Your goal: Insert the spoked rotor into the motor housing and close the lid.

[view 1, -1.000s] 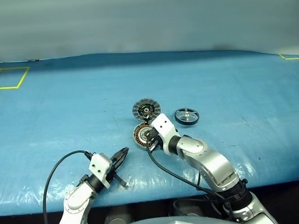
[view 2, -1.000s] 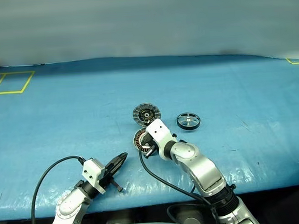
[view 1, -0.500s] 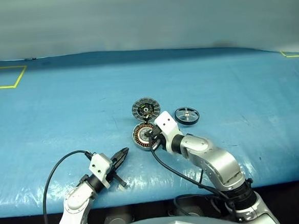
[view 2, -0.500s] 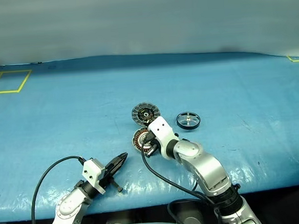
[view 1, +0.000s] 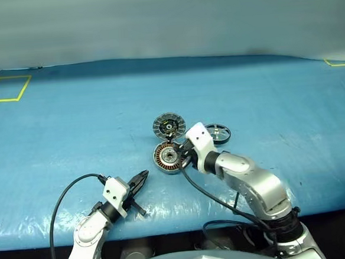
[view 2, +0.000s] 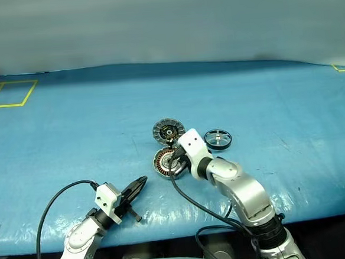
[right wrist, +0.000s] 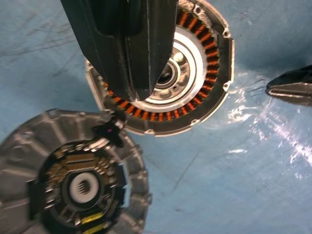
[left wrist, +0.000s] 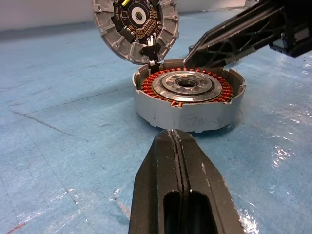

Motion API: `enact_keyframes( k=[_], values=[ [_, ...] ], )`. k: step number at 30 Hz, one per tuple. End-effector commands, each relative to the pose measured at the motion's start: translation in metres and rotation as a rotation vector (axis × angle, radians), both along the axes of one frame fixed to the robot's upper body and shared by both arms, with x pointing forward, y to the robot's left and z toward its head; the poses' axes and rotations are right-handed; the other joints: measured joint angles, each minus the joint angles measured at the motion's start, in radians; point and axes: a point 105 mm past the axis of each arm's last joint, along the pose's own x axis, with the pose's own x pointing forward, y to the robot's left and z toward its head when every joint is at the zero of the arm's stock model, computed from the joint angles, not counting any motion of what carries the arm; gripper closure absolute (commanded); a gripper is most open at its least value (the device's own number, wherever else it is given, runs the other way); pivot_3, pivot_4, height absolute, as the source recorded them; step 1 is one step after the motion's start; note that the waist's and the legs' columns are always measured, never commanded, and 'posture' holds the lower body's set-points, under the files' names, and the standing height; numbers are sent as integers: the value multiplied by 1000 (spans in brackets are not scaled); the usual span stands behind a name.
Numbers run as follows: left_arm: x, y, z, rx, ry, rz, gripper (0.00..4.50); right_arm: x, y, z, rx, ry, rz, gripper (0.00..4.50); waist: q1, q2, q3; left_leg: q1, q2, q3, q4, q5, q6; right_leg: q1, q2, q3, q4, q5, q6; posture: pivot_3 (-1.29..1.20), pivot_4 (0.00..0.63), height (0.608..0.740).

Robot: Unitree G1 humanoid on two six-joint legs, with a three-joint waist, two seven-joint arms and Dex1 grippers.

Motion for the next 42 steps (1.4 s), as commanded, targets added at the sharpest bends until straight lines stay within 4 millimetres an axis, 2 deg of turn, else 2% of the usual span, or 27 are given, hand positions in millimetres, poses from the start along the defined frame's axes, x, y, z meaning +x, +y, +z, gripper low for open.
enact_keyframes(
  k=[1, 6, 9, 12, 14, 25, 28, 42],
  values=[
    [1, -2, 10, -8, -42, -10, 4500, 12, -40, 26, -7, -61, -128, 4478, 0, 1, 1, 0, 0, 0, 0, 0, 0, 0, 0, 0, 0, 0, 0, 0, 150, 740],
    [1, -3, 11, -7, -46, -26, 4500, 21, -81, 31, -114, -28, -264, 4478, -2, 2, 1, 0, 0, 0, 0, 0, 0, 0, 0, 0, 0, 0, 0, 0, 150, 740],
    [2, -4, 11, -8, -44, -37, 4500, 29, -92, 29, -137, -19, -351, 3948, -3, 2, 1, 0, 1, 0, -2, 0, 0, -1, 2, 0, 1, -1, -2, 0, 150, 740],
    [2, -5, 12, -9, -44, -40, 4500, 34, -96, 29, -144, -27, -414, 2980, -2, 2, 1, 0, 1, 0, -2, 0, 0, -1, 2, 1, 1, -1, -2, 0, 150, 740],
    [2, -6, 11, -13, -42, -39, 4500, 36, -90, 23, -114, 13, -429, 2324, -2, 2, 1, 0, 0, 0, -2, 0, 0, 0, 2, 1, 1, -1, -1, 0, 150, 740],
    [-1, -7, 8, -21, -28, -22, 4500, 41, -76, 4, -67, 119, -504, 2324, -3, 3, 2, 0, 0, 1, -1, 0, 0, 0, 1, 2, 1, 0, 0, 0, 150, 740],
    [-1, -6, 8, -21, -28, -19, 4500, 41, -76, 5, -75, 101, -510, 1762, -3, 3, 2, 0, 0, 1, -1, 0, 0, 0, 1, 2, 1, 0, 0, 0, 150, 740],
    [-1, -3, 9, -16, -33, -16, 4500, 41, -76, 6, -94, 91, -505, 1762, -4, 3, 2, 0, 0, 1, -1, 0, 0, 0, 1, 2, 1, 0, 0, 0, 150, 740]
  ],
)
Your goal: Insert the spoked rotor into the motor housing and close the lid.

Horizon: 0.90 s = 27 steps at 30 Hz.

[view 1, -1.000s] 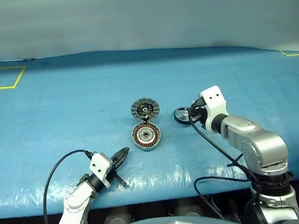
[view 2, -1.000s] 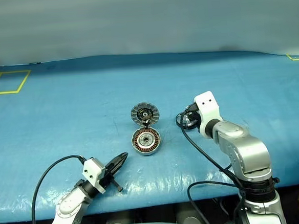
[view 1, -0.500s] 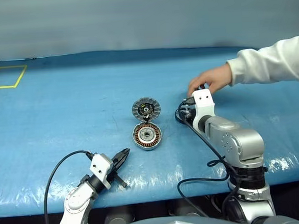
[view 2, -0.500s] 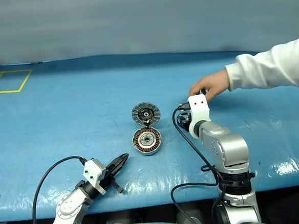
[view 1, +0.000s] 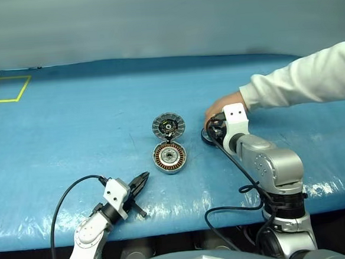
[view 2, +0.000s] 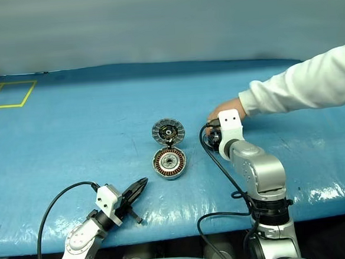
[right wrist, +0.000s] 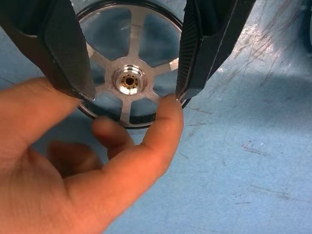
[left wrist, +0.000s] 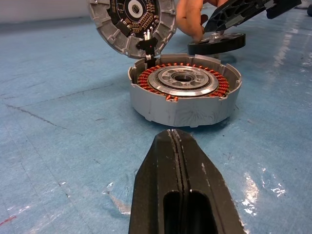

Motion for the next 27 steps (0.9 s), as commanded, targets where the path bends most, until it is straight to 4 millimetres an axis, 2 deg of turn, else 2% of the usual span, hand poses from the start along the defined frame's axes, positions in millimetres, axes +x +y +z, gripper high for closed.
enact_keyframes(
  k=[1, 27],
  values=[
    [2, -2, 11, -10, -47, -11, 4500, 2, 0, 12, -7, -49, 4, 1762, 0, 0, 0, 0, 0, 0, 0, 0, 0, 0, 0, 0, 0, 0, 0, 0, 150, 740],
    [7, -3, 13, -1, -55, -34, 4500, -1, 7, 15, -3, -74, 24, 1762, 0, 0, 0, 0, 0, 0, 0, 0, 0, 0, 0, 0, 0, 0, 0, 0, 150, 740]
  ],
)
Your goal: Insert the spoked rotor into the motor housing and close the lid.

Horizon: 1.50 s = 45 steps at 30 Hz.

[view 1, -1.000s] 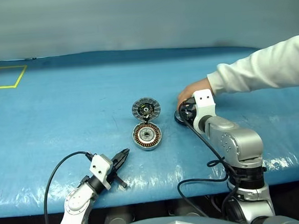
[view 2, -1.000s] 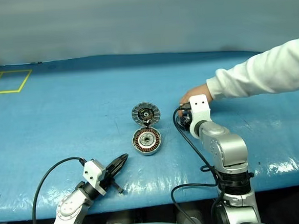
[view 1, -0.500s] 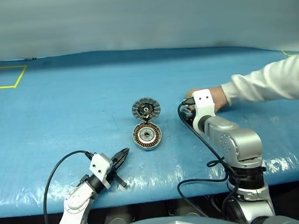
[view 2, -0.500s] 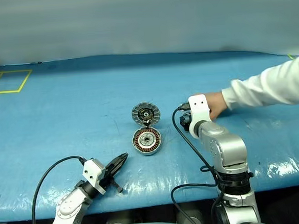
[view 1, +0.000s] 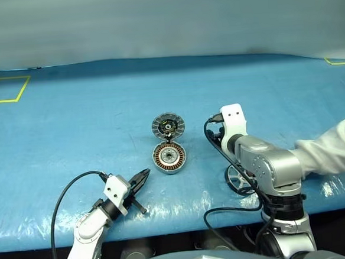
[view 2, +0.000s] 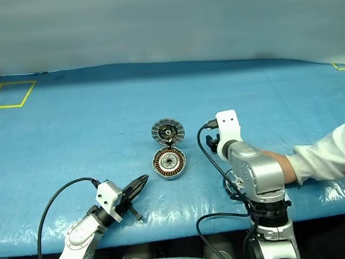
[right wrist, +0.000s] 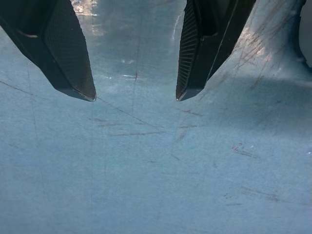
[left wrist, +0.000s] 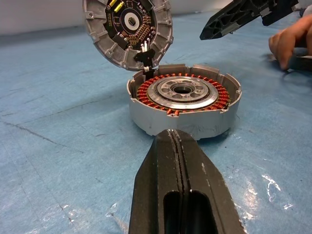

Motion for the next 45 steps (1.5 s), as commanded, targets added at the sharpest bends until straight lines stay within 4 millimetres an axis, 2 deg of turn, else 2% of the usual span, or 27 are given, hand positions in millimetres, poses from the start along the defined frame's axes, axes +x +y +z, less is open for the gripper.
enact_keyframes(
  k=[1, 8, 13, 19, 27, 34, 45],
  values=[
    [1, -1, 6, -12, -24, -6, 4500, 1, 1, 16, -3, -69, 5, 1762, 0, 0, 0, 0, 0, 0, 0, 0, 0, 0, 0, 0, 0, 0, 0, 0, 150, 740],
    [1, -1, 6, -13, -25, 2, 4500, 3, 2, 20, -24, -80, 21, 1762, 0, 0, 0, 0, 0, 0, 0, 0, 0, 0, 0, 0, 0, 0, 0, 0, 150, 740],
    [1, -2, 7, -15, -28, -1, 4500, -1, -6, 26, -61, -47, 23, 1762, 0, 0, 0, 0, 0, 0, 0, 0, 0, 0, 0, 0, 0, 0, 0, 0, 150, 740],
    [1, -5, 8, -20, -26, -25, 4500, -20, -19, 33, -95, -3, 63, 1762, 2, 0, 0, 0, 0, -1, 0, 0, 0, 0, 0, 0, 0, 0, 0, 0, 150, 740],
    [1, -11, 8, -24, -17, -65, 4500, -52, -38, 30, -158, 73, 125, 1762, 2, 0, 0, 0, 0, -1, 0, 0, 0, 0, -1, 0, -1, 0, -1, 0, 150, 740],
    [3, -13, 7, -28, -10, -83, 4500, -74, -41, 25, -130, 116, 194, 1762, 2, 0, 0, 0, 0, -1, 0, 0, 0, 0, 0, 0, -1, 0, 0, 0, 150, 740],
    [3, -13, 4, -26, 2, -93, 4500, -99, -50, 31, -144, 181, 324, 1762, 3, -1, 1, 0, -1, -2, 1, 0, 0, 1, 0, 0, -1, -3, 4, 0, 150, 740]
  ],
)
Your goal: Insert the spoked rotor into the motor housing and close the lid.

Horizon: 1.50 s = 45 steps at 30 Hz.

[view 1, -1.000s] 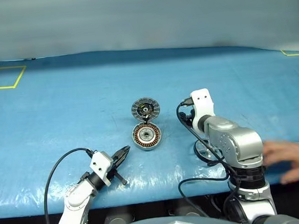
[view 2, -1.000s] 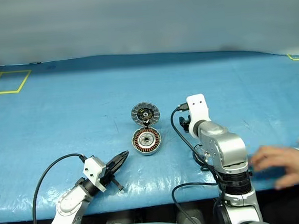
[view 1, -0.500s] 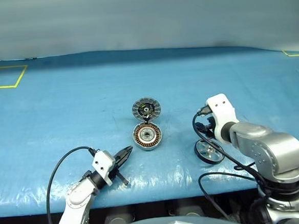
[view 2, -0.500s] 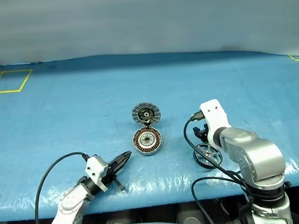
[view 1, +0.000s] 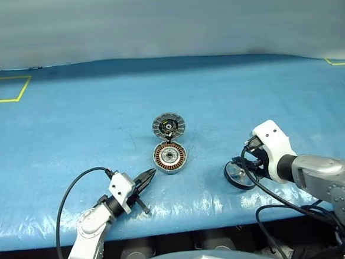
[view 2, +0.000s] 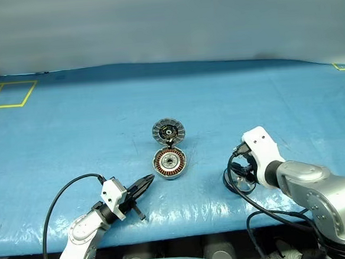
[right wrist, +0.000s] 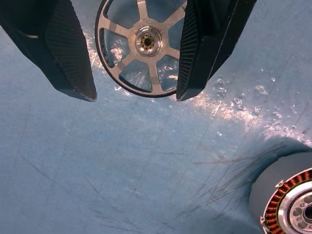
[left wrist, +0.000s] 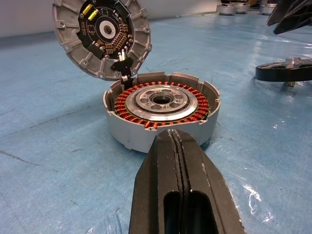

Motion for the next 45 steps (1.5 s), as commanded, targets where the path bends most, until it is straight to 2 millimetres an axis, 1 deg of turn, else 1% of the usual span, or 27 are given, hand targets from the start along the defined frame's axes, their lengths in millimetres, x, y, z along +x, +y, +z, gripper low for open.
enact_keyframes(
  k=[1, 3, 8, 15, 18, 22, 27, 29, 31, 32, 33, 36, 39, 45],
  values=[
    [1, -1, 2, -20, -2, -5, 4500, -7, -4, 7, -29, 2, 34, 1762, 0, 0, 0, 0, 0, 0, 0, 0, 0, 0, 0, 0, 0, 0, 0, 0, 150, 740],
    [1, -1, 2, -20, -1, -9, 4500, -9, -8, 6, -46, 27, 37, 1762, 0, 0, 0, 0, 0, 0, 0, 0, 0, 0, 0, 0, 0, 0, 0, 0, 150, 740],
    [2, -2, 2, -23, -2, -13, 4500, -11, -9, 0, -62, 87, 67, 1762, 0, 0, 0, 0, 0, 0, 0, 0, 0, 0, 0, 0, 0, 0, 0, 0, 150, 740],
    [2, 0, 3, -21, -6, 5, 4500, -12, -8, -17, -82, 191, 110, 1762, 1, -1, 0, 0, 0, 0, 0, 0, 0, 0, 0, 0, 0, 0, 0, 0, 150, 740],
    [2, 1, 3, -20, -7, 10, 4500, -11, -7, -22, -83, 203, 127, 1762, 1, -1, 0, 0, 0, 0, 0, 0, 0, 0, 0, 0, 0, 0, 0, 0, 150, 740],
    [1, 2, 3, -19, -9, 13, 4500, -7, -10, -28, -96, 214, 126, 1762, 1, -1, 1, 0, 0, 0, 0, 0, 0, 0, 0, 0, 0, 0, 0, 0, 150, 740],
    [1, 3, 3, -16, -13, 17, 4500, -4, -11, -32, -103, 218, 138, 1762, 1, -1, 1, 0, 0, 0, 1, 0, 0, 0, 0, 0, 0, 0, 0, 0, 150, 740],
    [1, 3, 3, -16, -15, 19, 4500, -3, -11, -33, -105, 219, 139, 2161, 2, -1, 1, 0, 0, 0, 1, 0, 0, 0, 0, 0, 0, 0, 0, 0, 150, 740],
    [1, 4, 3, -15, -16, 20, 4500, -3, -12, -34, -115, 220, 144, 2728, 1, -2, 0, 0, 0, 0, 1, 0, 0, 0, 0, 0, 0, 0, 0, 0, 150, 740],
    [1, 4, 3, -15, -17, 21, 4500, -3, -11, -34, -116, 219, 147, 2935, 1, -4, 0, 0, 0, 0, 1, 0, 0, 1, 0, 0, 0, 0, 0, 0, 150, 740],
    [1, 4, 3, -15, -17, 22, 4500, -3, -11, -34, -116, 217, 152, 3175, 1, -5, 0, 1, 0, 0, 1, 0, 0, 1, 0, 0, 0, 0, 0, 0, 150, 740],
    [1, 5, 4, -14, -20, 23, 4500, -1, -7, -30, -116, 193, 164, 3193, 1, -5, 0, 1, 0, 0, 2, 0, 0, 1, 0, 0, 0, 0, 1, 0, 150, 740],
    [2, 5, 4, -13, -23, 24, 4500, 6, 0, -18, -120, 126, 183, 3193, 0, -5, 0, 1, 0, 0, 2, 0, 0, 1, 0, 0, 0, 0, 1, 0, 150, 740],
    [3, 4, 7, -10, -45, 18, 4500, 26, 37, 17, -97, -80, 284, 3193, 1, -4, 0, 0, 1, 0, 2, 0, 0, 0, 1, 0, 0, 0, 1, 0, 150, 740]
  ],
)
